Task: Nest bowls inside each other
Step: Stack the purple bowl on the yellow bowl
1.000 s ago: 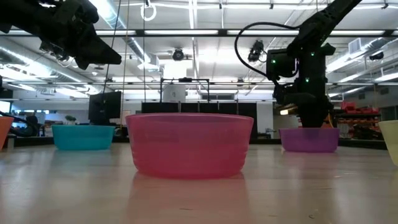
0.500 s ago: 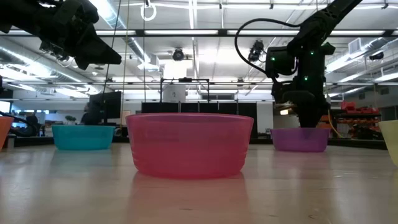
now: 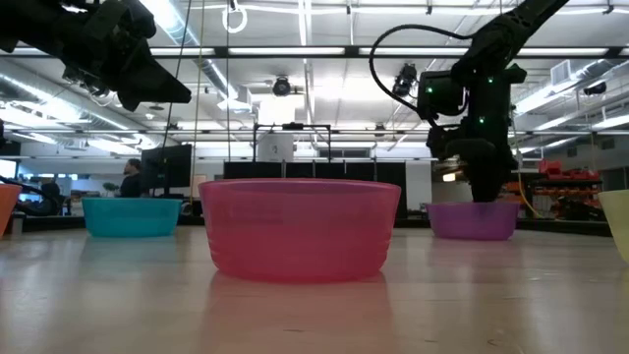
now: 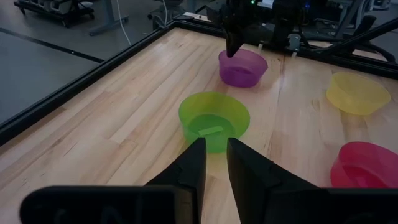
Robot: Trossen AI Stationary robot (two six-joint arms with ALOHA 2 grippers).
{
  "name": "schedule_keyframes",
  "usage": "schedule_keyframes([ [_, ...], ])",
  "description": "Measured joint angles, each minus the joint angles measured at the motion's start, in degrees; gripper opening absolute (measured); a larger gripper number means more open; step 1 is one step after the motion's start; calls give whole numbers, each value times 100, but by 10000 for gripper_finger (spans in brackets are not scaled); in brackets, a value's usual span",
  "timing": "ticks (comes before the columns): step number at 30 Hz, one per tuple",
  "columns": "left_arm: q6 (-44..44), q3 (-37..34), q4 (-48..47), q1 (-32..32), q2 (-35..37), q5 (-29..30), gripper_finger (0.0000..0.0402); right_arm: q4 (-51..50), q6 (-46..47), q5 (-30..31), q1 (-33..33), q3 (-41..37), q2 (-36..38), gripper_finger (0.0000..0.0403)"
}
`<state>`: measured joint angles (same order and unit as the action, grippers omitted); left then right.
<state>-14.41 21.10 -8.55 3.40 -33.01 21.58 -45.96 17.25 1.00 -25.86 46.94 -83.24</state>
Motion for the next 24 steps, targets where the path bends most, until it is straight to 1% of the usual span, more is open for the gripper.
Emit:
schedule_keyframes([
  [6,0,0,-7,0,0,0,75,-176,-100,1,298,473,0,2],
  [10,-1,2,-61,0,0,0,74,-582,-121,-2,642,888,7,1],
  [13,-25,2,-137,-2,0,2,70,-907,38,43,953,1189,11,1],
  [18,-244,2,-405,-1,1,2,67,-1553,484,67,1646,1538,11,0],
  [24,-452,2,-560,-1,0,2,70,-2516,1338,306,2754,1753,16,0],
])
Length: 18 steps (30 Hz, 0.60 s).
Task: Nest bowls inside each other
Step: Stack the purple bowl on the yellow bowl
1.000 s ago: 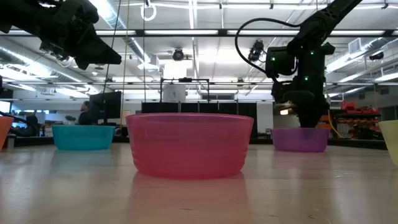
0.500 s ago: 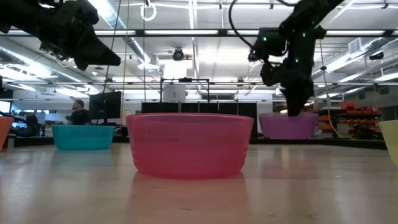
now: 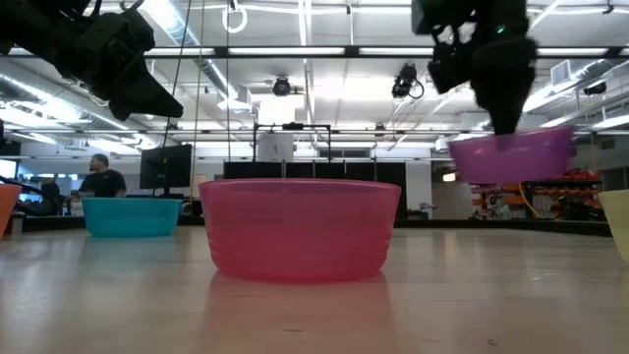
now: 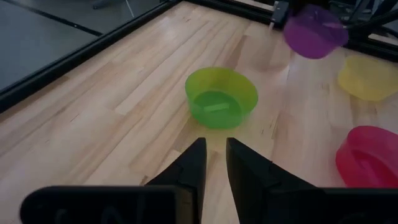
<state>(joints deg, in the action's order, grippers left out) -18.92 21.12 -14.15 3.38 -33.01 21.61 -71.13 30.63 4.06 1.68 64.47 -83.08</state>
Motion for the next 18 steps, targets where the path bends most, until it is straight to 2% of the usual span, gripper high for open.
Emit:
schedule_keyframes([
  [9,-2,0,2,0,2,0,62,-170,1585,41,1579,-20,459,0],
  [18,-2,0,8,1,2,0,68,59,2945,-70,3103,-24,397,0],
])
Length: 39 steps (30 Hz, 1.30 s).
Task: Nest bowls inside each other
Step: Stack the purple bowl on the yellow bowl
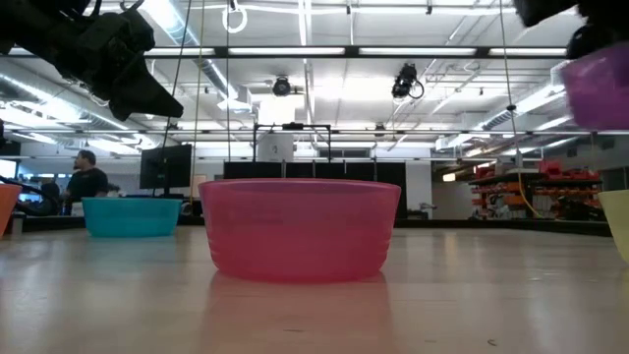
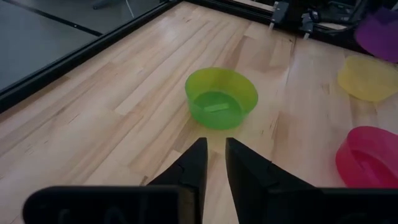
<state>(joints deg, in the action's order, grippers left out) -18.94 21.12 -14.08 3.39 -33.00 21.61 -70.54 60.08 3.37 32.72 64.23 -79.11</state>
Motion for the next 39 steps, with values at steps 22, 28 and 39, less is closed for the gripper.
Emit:
schedule_keyframes([
  [22,4,0,4,1,-1,0,62,1964,589,-454,391,-1594,-2,0],
  [28,2,0,5,1,0,0,66,2478,254,-493,95,-1887,-2,0],
  [39,2,0,5,0,0,0,60,2594,37,-557,-86,-1919,-2,0],
])
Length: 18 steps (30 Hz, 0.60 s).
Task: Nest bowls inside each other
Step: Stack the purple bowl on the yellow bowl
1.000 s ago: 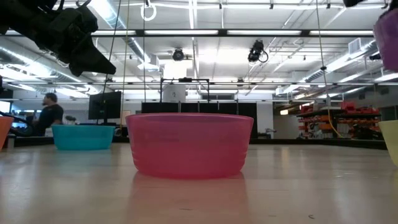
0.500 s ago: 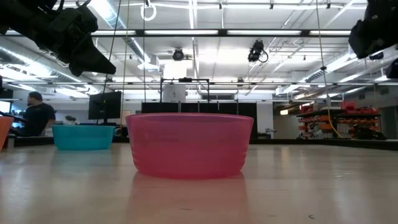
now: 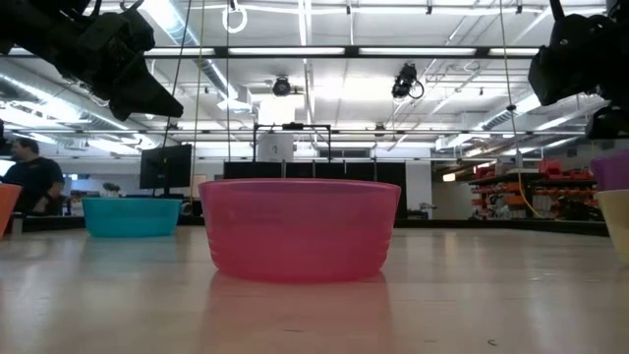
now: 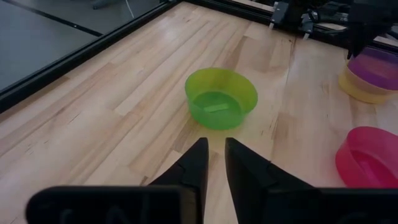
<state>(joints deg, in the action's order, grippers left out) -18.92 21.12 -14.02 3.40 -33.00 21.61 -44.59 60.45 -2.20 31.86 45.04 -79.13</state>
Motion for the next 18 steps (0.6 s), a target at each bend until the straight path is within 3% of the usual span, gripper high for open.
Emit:
schedule_keyframes([
  [18,4,0,0,-1,0,0,59,-1,-123,217,-183,0,0,0],
])
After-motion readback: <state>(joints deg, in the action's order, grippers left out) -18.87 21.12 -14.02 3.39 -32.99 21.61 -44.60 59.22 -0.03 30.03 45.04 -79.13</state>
